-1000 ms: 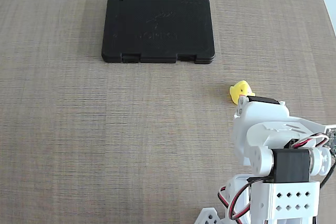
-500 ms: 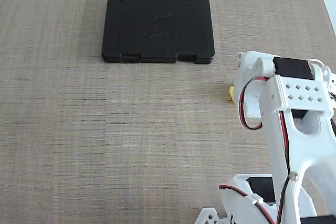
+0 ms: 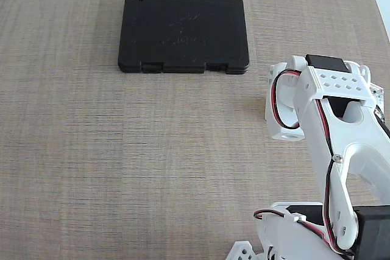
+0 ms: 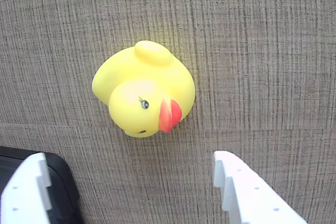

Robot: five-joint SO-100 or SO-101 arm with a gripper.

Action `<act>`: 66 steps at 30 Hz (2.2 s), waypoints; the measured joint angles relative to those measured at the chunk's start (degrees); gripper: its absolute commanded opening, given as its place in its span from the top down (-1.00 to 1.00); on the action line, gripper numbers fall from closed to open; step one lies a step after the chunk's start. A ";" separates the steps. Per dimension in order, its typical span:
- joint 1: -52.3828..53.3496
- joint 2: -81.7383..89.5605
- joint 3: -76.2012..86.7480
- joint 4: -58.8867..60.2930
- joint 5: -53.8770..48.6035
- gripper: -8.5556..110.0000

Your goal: Grasp a duck and put it on the black surface.

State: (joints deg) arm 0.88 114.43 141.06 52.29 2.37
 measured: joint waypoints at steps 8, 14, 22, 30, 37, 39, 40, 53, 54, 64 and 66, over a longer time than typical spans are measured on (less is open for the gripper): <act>3.69 -5.63 -3.78 0.00 -0.09 0.19; 5.98 -11.95 -5.71 0.00 -0.18 0.19; 5.98 -14.94 -6.06 0.00 -0.35 0.19; 5.98 -14.94 -6.06 0.00 -0.35 0.48; 3.96 -14.94 -6.50 0.00 -0.35 0.77; 3.25 -14.94 -6.94 -0.09 -0.35 0.82; 3.16 -14.85 -7.12 -0.26 -0.35 0.84; 3.08 -15.03 -13.01 1.32 -0.44 0.84; 3.08 -15.03 -15.12 2.46 -0.44 0.84; -7.21 -18.37 -44.74 19.34 -0.09 0.84; -11.60 -20.65 -49.66 21.09 -0.09 0.84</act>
State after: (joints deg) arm -10.72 93.78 91.41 73.39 2.29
